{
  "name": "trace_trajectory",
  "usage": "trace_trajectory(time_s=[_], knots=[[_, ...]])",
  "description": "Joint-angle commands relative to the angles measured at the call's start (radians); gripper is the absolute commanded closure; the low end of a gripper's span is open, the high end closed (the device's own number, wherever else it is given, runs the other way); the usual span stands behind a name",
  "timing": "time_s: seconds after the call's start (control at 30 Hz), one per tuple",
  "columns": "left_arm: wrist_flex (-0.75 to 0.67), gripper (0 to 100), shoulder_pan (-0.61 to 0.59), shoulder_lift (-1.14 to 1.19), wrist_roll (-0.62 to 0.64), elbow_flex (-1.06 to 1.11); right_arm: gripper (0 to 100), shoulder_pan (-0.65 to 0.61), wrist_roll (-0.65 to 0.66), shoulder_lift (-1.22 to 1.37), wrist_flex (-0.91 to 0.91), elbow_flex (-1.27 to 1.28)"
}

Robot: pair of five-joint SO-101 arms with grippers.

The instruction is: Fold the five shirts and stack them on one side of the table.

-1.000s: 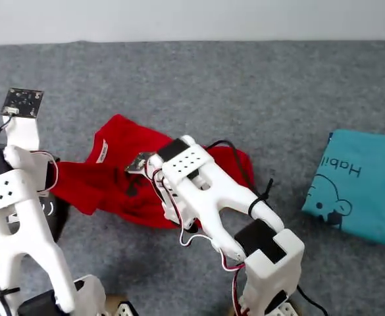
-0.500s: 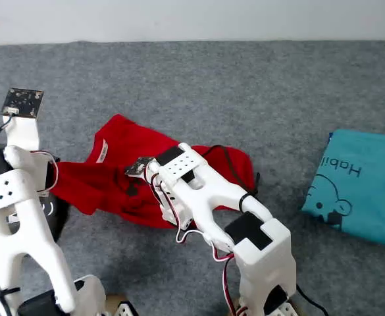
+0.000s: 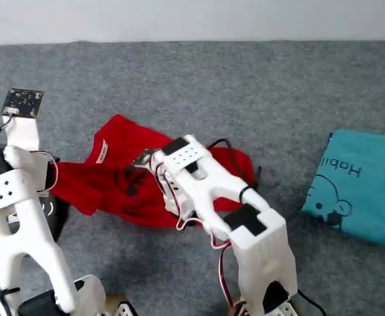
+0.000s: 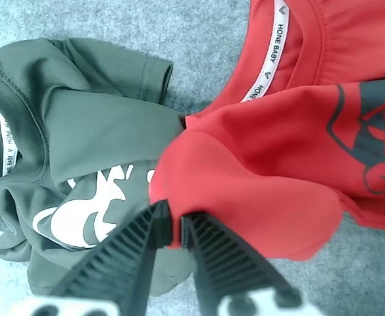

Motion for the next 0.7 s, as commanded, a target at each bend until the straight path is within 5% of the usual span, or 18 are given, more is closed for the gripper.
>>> trace_trajectory(time_s=[0.0,0.17,0.67], knots=[[0.012,100,-0.006,-0.006,0.008,-0.033,98.8,0.058,0.038,-0.007,0.117,-0.123],[0.012,100,-0.002,-0.032,0.008,-0.044,98.8,0.154,0.044,-0.065,0.292,-0.353],[0.005,100,0.14,-0.21,0.006,-0.306,98.9,0.288,0.135,-0.636,0.294,-0.453]])
